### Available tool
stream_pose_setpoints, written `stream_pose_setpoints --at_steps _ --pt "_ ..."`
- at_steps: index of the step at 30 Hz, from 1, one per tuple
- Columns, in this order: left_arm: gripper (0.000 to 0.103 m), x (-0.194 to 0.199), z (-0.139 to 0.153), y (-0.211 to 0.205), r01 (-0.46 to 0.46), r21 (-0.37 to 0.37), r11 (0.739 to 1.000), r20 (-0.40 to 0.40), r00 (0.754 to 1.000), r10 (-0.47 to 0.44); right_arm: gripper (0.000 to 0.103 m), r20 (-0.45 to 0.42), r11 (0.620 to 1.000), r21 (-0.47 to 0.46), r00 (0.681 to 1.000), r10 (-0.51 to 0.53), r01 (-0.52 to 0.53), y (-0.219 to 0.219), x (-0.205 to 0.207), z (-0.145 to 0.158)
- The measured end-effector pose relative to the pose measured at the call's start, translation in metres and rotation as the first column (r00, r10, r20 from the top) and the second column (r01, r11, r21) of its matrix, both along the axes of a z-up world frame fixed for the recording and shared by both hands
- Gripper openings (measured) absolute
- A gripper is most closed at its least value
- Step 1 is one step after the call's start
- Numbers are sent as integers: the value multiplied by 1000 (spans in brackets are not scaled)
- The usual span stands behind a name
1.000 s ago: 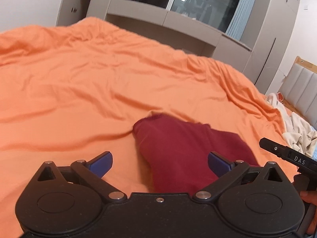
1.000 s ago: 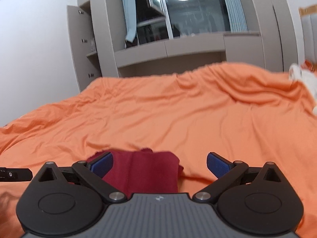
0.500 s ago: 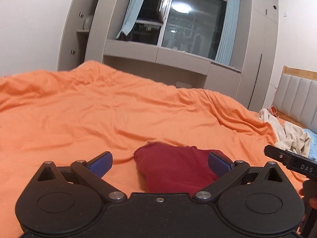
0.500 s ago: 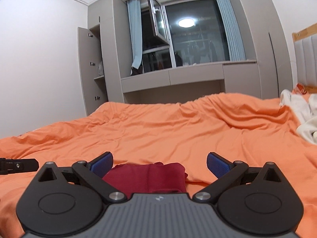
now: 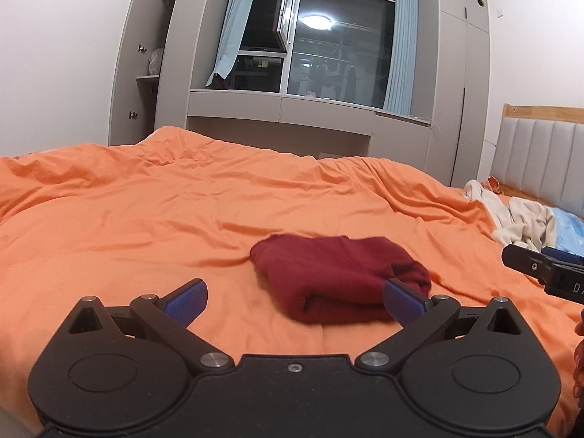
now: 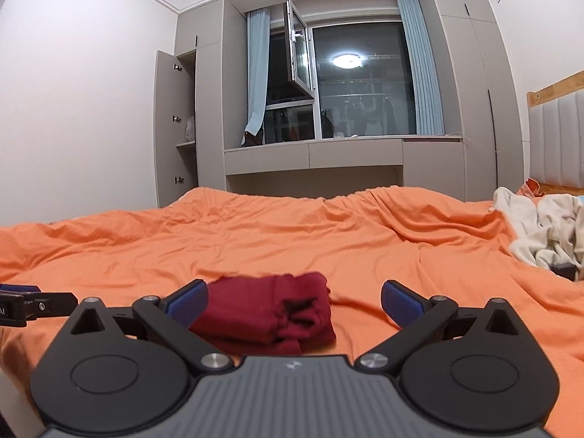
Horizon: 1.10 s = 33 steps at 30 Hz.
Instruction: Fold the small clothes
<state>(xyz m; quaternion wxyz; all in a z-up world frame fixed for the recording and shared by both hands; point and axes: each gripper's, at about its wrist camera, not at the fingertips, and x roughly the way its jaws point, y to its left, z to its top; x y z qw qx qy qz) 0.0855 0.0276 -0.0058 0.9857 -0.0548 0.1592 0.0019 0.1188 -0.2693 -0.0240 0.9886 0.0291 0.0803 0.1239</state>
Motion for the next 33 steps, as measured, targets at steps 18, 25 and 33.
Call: stream_pose_setpoints --at_steps 18,25,33 --pt "102 -38 -25 -7 -17 42 999 -36 999 19 103 -48 999 -31 998 -46 44 4 -46 -24" --pt "102 -36 -25 -6 -23 40 999 -40 999 25 103 -52 998 -25 997 -52 51 4 -43 -24" --pt "102 -36 -25 -7 -26 40 999 -42 999 27 103 -53 998 -25 997 -52 50 3 -43 -24"
